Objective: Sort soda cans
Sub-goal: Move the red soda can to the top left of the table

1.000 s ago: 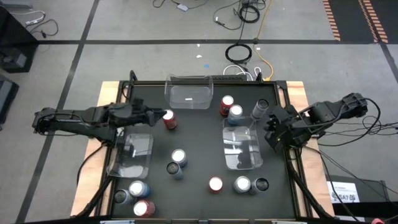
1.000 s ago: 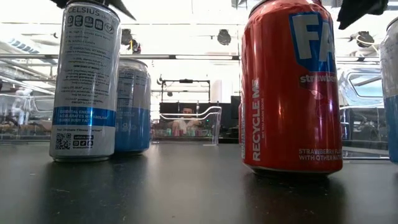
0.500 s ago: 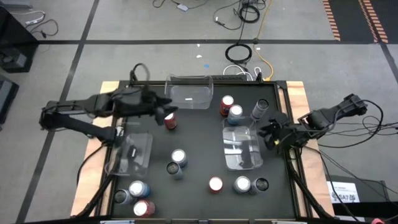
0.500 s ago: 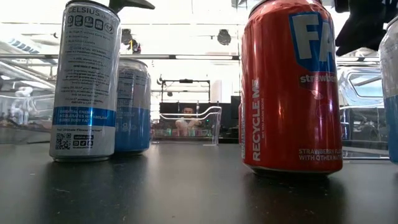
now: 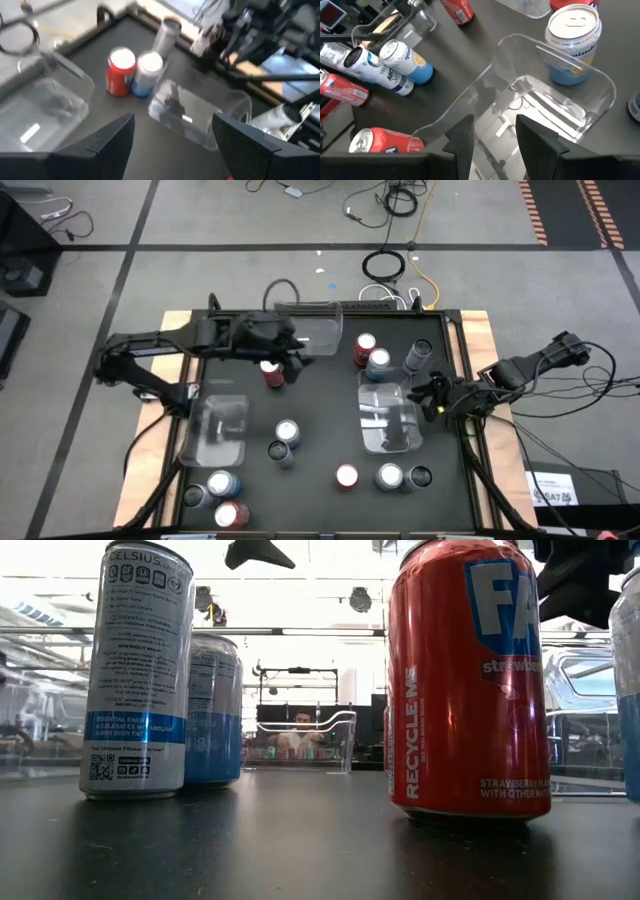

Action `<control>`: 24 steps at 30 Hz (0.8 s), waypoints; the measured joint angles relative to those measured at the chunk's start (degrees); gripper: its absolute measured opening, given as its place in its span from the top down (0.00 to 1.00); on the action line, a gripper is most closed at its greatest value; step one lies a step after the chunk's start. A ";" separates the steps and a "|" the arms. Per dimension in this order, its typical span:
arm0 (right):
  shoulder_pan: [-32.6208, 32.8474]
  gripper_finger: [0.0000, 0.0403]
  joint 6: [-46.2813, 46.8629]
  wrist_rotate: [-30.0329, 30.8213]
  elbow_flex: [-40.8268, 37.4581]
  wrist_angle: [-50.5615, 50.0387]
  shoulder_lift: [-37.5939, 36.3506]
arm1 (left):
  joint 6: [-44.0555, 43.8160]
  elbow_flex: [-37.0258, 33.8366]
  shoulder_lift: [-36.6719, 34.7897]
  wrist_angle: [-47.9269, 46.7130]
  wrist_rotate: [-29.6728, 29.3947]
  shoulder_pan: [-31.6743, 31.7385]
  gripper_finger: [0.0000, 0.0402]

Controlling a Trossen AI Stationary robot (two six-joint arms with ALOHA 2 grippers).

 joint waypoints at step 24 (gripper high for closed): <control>-0.02 0.66 0.10 0.55 0.02 0.71 0.04 | 4.56 -0.07 14.68 0.04 4.58 -1.27 0.31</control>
